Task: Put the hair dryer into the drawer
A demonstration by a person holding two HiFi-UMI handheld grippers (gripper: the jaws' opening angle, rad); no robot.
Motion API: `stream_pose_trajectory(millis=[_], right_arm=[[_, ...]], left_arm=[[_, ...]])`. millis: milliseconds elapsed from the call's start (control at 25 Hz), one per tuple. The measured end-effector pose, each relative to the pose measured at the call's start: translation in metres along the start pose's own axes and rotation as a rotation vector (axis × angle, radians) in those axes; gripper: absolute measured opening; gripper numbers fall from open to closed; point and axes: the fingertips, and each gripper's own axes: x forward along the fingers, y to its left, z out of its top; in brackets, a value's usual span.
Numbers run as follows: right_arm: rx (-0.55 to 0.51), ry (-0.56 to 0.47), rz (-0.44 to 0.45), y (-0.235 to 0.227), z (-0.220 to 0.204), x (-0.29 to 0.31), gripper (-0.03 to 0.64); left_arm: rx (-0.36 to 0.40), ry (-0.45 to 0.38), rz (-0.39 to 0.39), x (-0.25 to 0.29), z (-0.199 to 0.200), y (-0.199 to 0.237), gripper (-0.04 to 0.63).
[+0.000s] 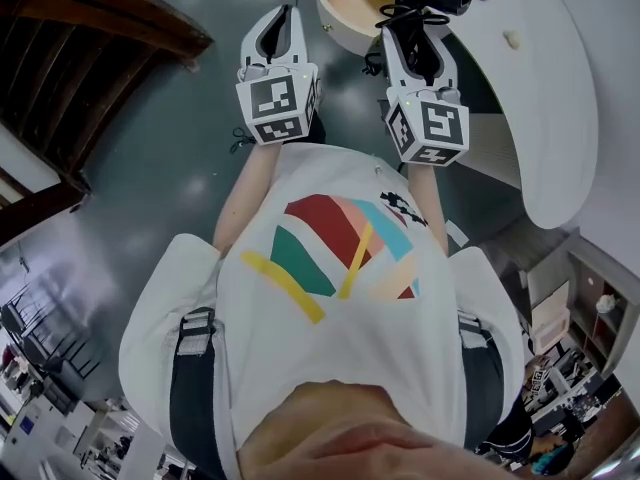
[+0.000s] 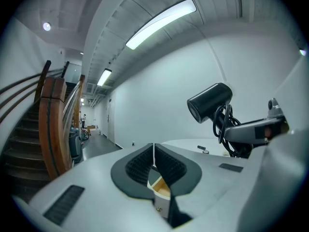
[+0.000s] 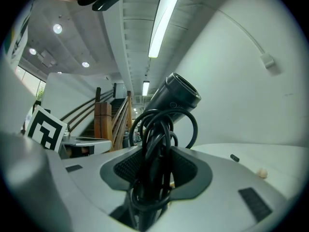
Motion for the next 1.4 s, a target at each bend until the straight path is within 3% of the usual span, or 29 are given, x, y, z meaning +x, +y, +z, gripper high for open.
stream_pose_trajectory(millis=[480, 760, 1120, 1400], right_arm=[[0.042, -0.011, -0.086, -0.016, 0.024, 0.103, 0.183], [0.057, -0.009, -0.162, -0.017, 0.033, 0.171, 0.183], [0.077, 0.082, -0.247, -0.032, 0.01, 0.191, 0.183], [0.107, 0.138, -0.224, -0.055, -0.009, 0.19, 0.183]], left_arm=[[0.033, -0.015, -0.075, 0.106, 0.03, 0.052, 0.017], [0.052, -0.011, -0.181, 0.178, 0.036, 0.081, 0.017], [0.042, 0.026, -0.306, 0.223, 0.025, 0.059, 0.017], [0.037, 0.059, -0.341, 0.236, 0.009, 0.019, 0.017]])
